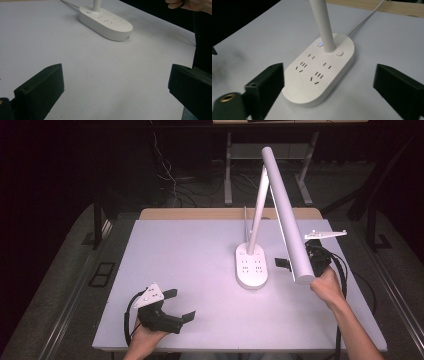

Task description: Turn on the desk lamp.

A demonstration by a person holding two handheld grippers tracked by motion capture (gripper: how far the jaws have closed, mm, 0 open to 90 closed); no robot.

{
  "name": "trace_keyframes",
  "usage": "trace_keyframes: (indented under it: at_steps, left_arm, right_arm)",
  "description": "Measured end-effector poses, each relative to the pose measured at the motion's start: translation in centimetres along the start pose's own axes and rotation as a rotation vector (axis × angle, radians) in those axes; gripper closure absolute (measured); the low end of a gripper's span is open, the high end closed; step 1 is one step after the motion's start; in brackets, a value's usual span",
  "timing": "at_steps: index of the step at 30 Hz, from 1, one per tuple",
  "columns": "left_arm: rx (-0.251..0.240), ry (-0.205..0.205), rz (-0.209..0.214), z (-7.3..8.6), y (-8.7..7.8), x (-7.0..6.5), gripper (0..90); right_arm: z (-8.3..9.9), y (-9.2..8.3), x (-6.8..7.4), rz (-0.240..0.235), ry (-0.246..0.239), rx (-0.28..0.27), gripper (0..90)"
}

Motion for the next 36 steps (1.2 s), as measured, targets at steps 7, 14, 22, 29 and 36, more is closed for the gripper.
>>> trace_keyframes:
  at_steps: [7,14,22,29,36]
  left_arm:
    - [-0.002,-0.003,-0.004,0.0,-0.1,0.1,0.0]
    - [0.001,-0.001,-0.003,0.0,0.0,0.0,0.0]
    - [0.004,0.004,-0.004,0.0,-0.1,0.0,0.0]
    - [0.01,0.009,-0.002,0.1,0.0,0.0,0.0]
    - [0.011,0.008,-0.001,0.1,0.0,0.0,0.0]
  right_arm:
    - [0.8,-1.5,0.7,-0.029,0.009,-0.022,0.4]
    - [1.9,-2.9,1.8,-0.056,0.009,-0.026,0.4]
    - [3.7,-4.3,2.8,-0.075,0.02,-0.034,0.4]
    - [5.7,-5.7,3.3,-0.071,0.036,-0.051,0.4]
    - [7.6,-6.7,3.8,-0.06,0.035,-0.058,0.5]
Point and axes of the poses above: each handheld gripper's, and its own axes: y roughly forward along the jaws, z roughly out of its underside, x roughly to its left, the point moved 4 cm from there along y, roughly forward along the jaws, and after that the axes turned 15 degrees about -x, right-handed, at the moved point
